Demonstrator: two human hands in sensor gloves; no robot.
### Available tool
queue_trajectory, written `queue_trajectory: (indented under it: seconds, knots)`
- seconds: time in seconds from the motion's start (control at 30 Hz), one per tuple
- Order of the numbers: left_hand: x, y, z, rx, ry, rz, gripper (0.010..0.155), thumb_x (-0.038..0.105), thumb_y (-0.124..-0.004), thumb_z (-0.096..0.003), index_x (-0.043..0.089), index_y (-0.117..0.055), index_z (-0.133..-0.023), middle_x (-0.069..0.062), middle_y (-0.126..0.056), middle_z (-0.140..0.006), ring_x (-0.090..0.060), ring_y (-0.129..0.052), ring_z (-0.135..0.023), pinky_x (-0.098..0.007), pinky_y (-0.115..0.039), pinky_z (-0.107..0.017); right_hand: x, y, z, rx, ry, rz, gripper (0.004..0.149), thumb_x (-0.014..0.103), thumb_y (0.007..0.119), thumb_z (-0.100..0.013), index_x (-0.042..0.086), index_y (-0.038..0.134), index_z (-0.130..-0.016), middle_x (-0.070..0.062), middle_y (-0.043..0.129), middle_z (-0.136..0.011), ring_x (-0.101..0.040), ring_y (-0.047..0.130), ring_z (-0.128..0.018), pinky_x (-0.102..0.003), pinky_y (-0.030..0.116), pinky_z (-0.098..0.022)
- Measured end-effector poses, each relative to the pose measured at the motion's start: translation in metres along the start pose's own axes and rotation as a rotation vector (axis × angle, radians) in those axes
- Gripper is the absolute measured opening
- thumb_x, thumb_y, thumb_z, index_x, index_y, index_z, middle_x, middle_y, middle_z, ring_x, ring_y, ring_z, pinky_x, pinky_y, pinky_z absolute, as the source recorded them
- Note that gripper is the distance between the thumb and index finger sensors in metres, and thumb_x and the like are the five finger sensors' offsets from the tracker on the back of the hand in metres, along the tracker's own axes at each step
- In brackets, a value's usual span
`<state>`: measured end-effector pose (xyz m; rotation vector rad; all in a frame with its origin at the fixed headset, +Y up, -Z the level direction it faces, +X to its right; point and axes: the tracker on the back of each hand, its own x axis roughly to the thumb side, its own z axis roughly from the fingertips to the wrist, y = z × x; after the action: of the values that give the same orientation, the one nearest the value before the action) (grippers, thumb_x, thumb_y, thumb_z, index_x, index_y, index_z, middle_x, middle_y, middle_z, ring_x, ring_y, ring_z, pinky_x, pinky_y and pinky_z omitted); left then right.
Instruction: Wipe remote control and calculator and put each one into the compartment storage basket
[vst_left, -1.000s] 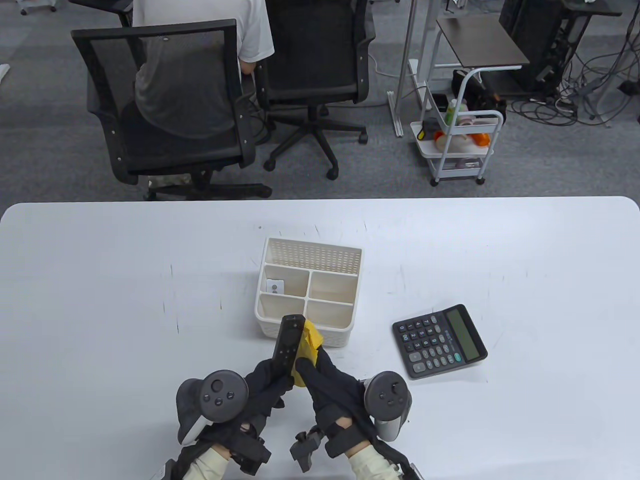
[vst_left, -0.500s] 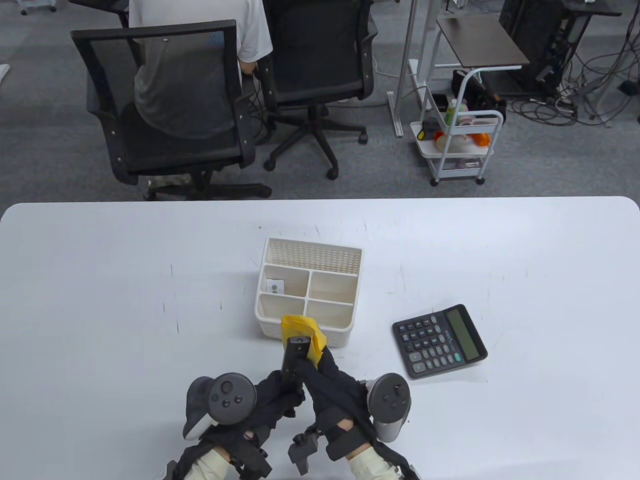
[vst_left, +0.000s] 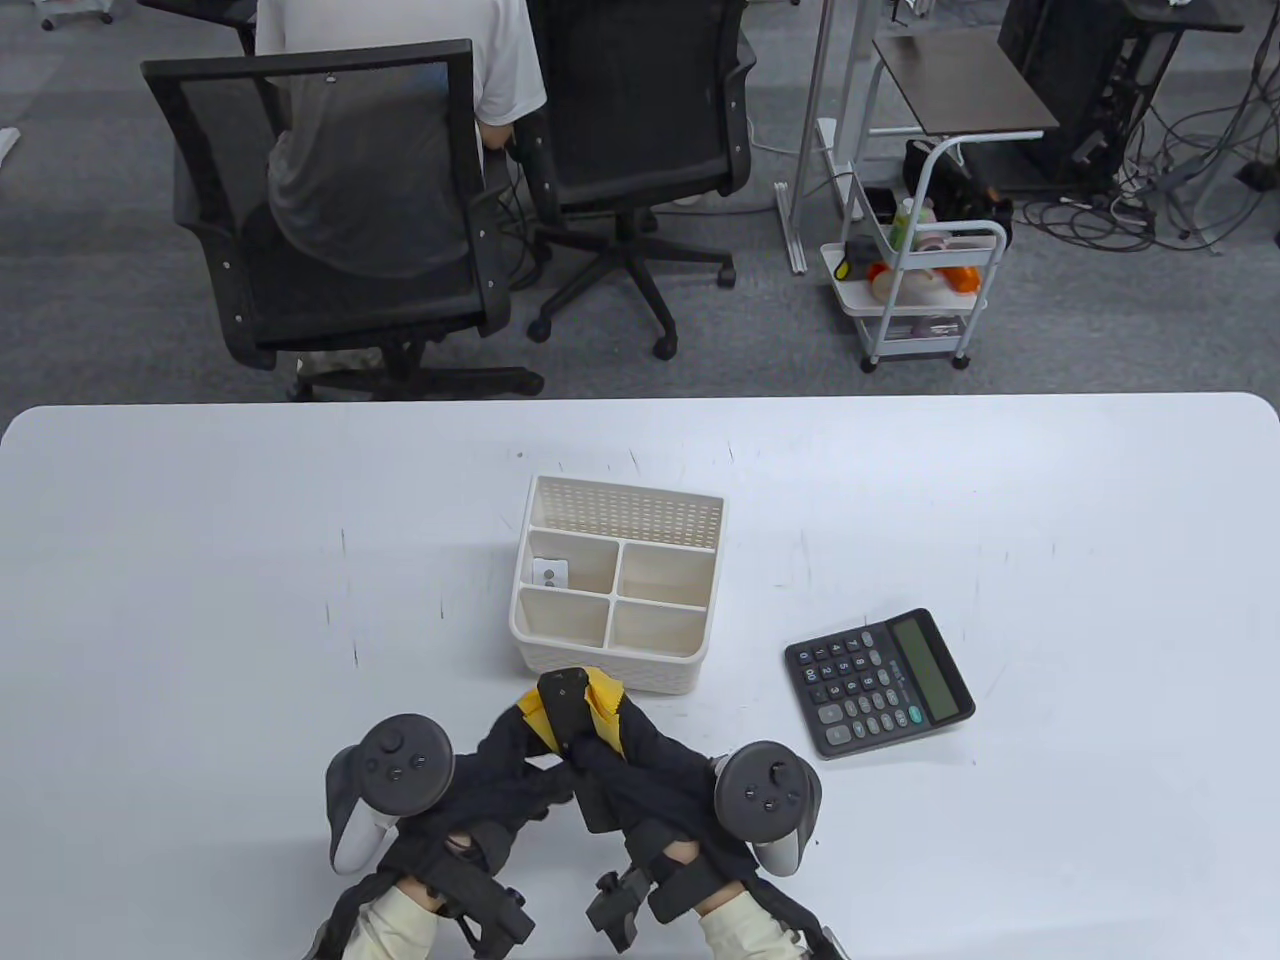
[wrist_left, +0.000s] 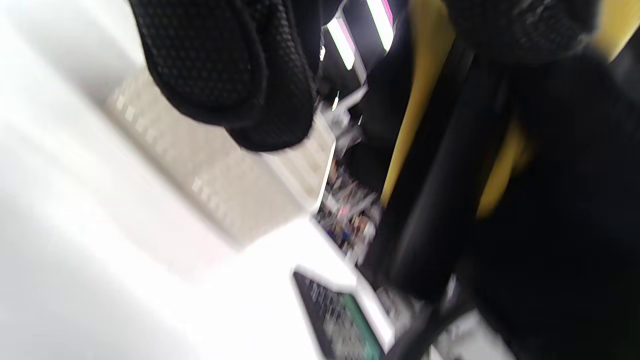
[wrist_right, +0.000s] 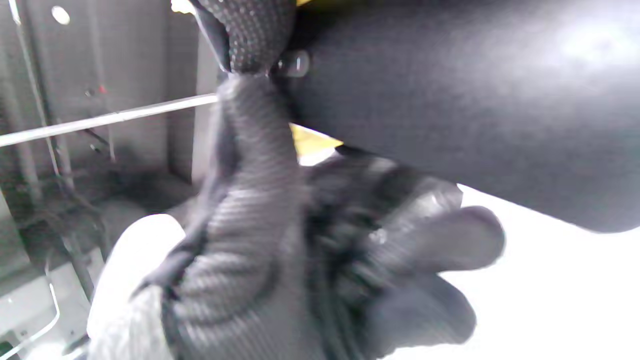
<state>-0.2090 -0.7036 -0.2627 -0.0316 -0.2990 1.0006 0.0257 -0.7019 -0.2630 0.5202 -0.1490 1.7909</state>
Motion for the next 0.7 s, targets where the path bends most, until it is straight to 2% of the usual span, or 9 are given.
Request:
queue_trajectory:
  seconds: [0.1, 0.17, 0.23, 0.3, 0.43, 0.6, 0.7]
  knots:
    - [0.006, 0.017, 0.004, 0.095, -0.061, -0.012, 0.087, 0.061, -0.078, -0.0428, 0.025, -0.039, -0.112, -0.007, -0.067, -0.108, -0.021, -0.094, -0.077, -0.037, -0.086, -0.05, -0.006, 0.008, -0.003, 0.101, 0.046, 0.033, 0.058, 0.019, 0.074, -0.054, -0.007, 0.062, -0.104, -0.022, 0.09, -0.086, -0.032, 0.098, -0.063, -0.063, 0.067, -0.057]
    - [0.008, 0.02, 0.003, 0.073, -0.062, -0.054, 0.076, 0.057, -0.082, -0.0435, 0.031, -0.053, -0.108, -0.002, -0.076, -0.102, -0.018, -0.095, -0.072, -0.035, -0.087, -0.047, -0.007, 0.015, -0.004, 0.171, 0.052, 0.068, 0.057, 0.02, 0.075, -0.054, -0.007, 0.063, -0.103, -0.021, 0.091, -0.085, -0.031, 0.099, -0.061, -0.063, 0.068, -0.057]
    - [0.007, 0.02, 0.002, 0.069, -0.028, -0.103, 0.058, 0.05, -0.085, -0.0458, 0.033, -0.069, -0.099, -0.001, -0.081, -0.095, -0.015, -0.097, -0.064, -0.033, -0.087, -0.044, -0.005, 0.022, -0.005, 0.215, 0.043, 0.105, 0.057, 0.021, 0.075, -0.054, -0.008, 0.064, -0.102, -0.021, 0.093, -0.083, -0.031, 0.1, -0.059, -0.062, 0.069, -0.056]
    - [0.005, 0.021, 0.001, 0.076, -0.008, -0.113, 0.054, 0.046, -0.086, -0.0449, 0.031, -0.075, -0.095, 0.0, -0.086, -0.09, -0.013, -0.1, -0.057, -0.031, -0.09, -0.038, -0.006, 0.024, -0.004, 0.196, 0.044, 0.165, 0.057, 0.022, 0.076, -0.054, -0.008, 0.066, -0.101, -0.021, 0.094, -0.081, -0.03, 0.101, -0.056, -0.061, 0.071, -0.055]
    - [0.002, 0.023, 0.0, 0.074, 0.023, -0.118, 0.054, 0.043, -0.086, -0.0439, 0.027, -0.076, -0.094, -0.002, -0.09, -0.083, -0.015, -0.102, -0.056, -0.031, -0.091, -0.038, -0.008, 0.027, -0.003, 0.182, 0.064, 0.171, 0.057, 0.024, 0.076, -0.055, -0.007, 0.066, -0.101, -0.021, 0.095, -0.081, -0.029, 0.102, -0.056, -0.06, 0.071, -0.055]
    - [-0.005, 0.04, 0.005, 0.236, 0.074, -0.126, 0.055, 0.042, -0.083, -0.0439, 0.022, -0.075, -0.095, -0.004, -0.09, -0.081, -0.013, -0.109, -0.051, -0.029, -0.096, -0.032, -0.009, 0.021, 0.0, 0.173, 0.065, 0.2, 0.055, 0.023, 0.075, -0.055, -0.003, 0.066, -0.102, -0.022, 0.093, -0.085, -0.031, 0.1, -0.059, -0.062, 0.069, -0.056]
    - [-0.016, 0.048, 0.008, 0.253, 0.131, -0.059, 0.055, 0.042, -0.081, -0.0455, 0.02, -0.072, -0.095, -0.004, -0.09, -0.08, -0.013, -0.114, -0.042, -0.026, -0.099, -0.024, -0.01, 0.018, 0.001, 0.174, 0.059, 0.149, 0.054, 0.024, 0.075, -0.056, 0.001, 0.067, -0.104, -0.024, 0.088, -0.091, -0.034, 0.096, -0.066, -0.064, 0.066, -0.057]
